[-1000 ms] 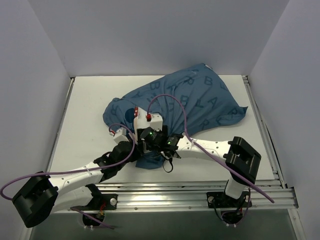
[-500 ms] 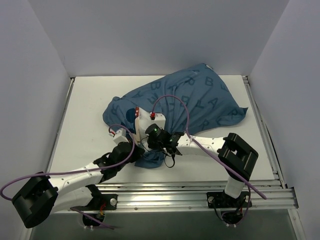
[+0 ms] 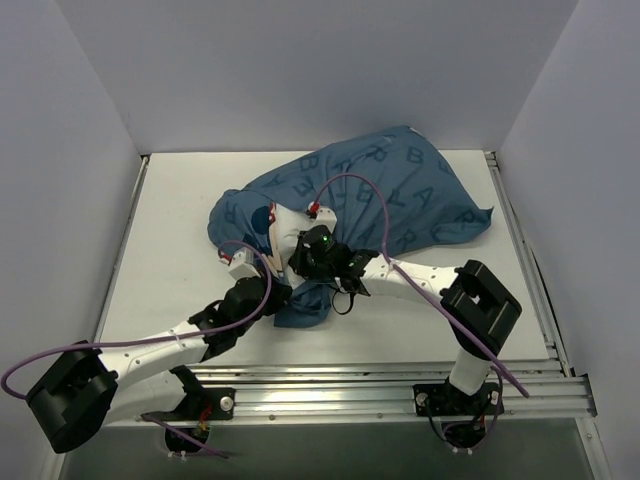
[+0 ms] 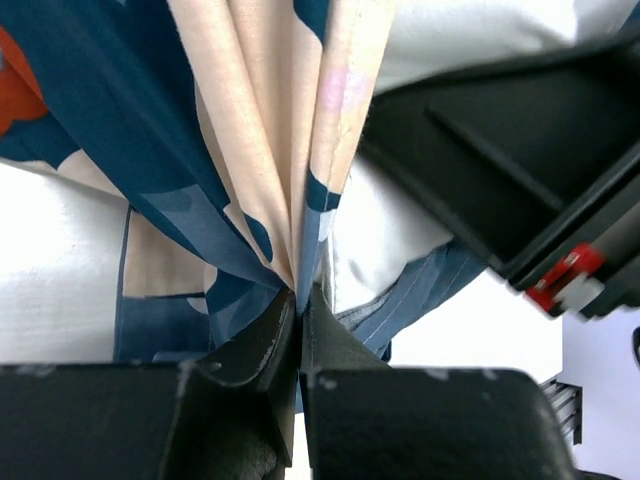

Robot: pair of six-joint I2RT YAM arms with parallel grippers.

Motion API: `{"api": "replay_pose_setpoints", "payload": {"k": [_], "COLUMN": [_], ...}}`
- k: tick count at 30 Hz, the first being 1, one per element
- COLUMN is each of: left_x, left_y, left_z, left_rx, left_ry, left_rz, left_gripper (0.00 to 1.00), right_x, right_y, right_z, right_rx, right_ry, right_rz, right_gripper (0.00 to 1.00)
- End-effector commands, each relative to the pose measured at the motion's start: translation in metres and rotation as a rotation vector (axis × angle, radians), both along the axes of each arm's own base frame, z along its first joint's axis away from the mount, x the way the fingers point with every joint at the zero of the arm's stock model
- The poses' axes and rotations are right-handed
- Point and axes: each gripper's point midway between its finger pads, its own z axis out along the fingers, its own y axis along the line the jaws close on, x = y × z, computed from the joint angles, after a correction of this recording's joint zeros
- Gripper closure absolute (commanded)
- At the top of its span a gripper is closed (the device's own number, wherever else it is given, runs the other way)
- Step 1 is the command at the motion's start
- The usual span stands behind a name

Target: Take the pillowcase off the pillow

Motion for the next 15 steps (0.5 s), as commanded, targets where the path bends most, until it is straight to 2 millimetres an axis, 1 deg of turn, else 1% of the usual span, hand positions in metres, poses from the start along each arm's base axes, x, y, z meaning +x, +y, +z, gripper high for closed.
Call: {"api": "replay_pose_setpoints", "payload": {"k": [1,2,4,5,6,8,9,10,11,12,14,15], "left_x": [-0.018,-0.018,-0.018,-0.018,-0.018,-0.017,-0.017,-0.017,-0.017,-0.017,-0.017,-0.015], "left_y": [-0.021,-0.022,-0.027,-0.027,-0.026,-0.024,-0.022,-0.020,-0.017,-0.012,-0.002,0.004], "left_z": [-0.001,-0.001,0.003,0.003,0.001,0.001,-0.001,-0.002,-0.002,-0.007,-0.014,-0.016], "left_rx": [-0.007,-0.002,0.000,0.008,0.019,0.025,0.033,0.039,0.045,0.060,0.081,0.093], "left_ry": [0.038,0.039,0.025,0.025,0.033,0.029,0.036,0.037,0.038,0.055,0.083,0.086], "left_rz": [-0.126,-0.129,-0.144,-0.143,-0.141,-0.132,-0.124,-0.115,-0.106,-0.081,-0.032,-0.003], "left_gripper": [0.91,0.91,0.91,0.91,0.91,0.91,0.91,0.91,0.91,0.91,0.91,0.91], "right_x": [0.062,0.067,0.074,0.075,0.076,0.076,0.073,0.068,0.066,0.059,0.052,0.045], "right_y": [0.022,0.022,0.019,0.020,0.021,0.018,0.019,0.015,0.010,0.006,-0.002,-0.012], "right_z": [0.157,0.175,0.188,0.193,0.204,0.214,0.217,0.229,0.233,0.243,0.244,0.258], "right_rx": [0.386,0.412,0.422,0.430,0.444,0.463,0.468,0.483,0.485,0.487,0.459,0.467], "right_ry": [-0.319,-0.344,-0.373,-0.380,-0.389,-0.391,-0.386,-0.398,-0.401,-0.397,-0.382,-0.398], "right_rz": [-0.092,-0.100,-0.121,-0.119,-0.115,-0.112,-0.093,-0.088,-0.088,-0.063,-0.046,-0.037], "right_gripper": [1.00,1.00,1.00,1.00,1.00,1.00,1.00,1.00,1.00,1.00,1.00,1.00]}}
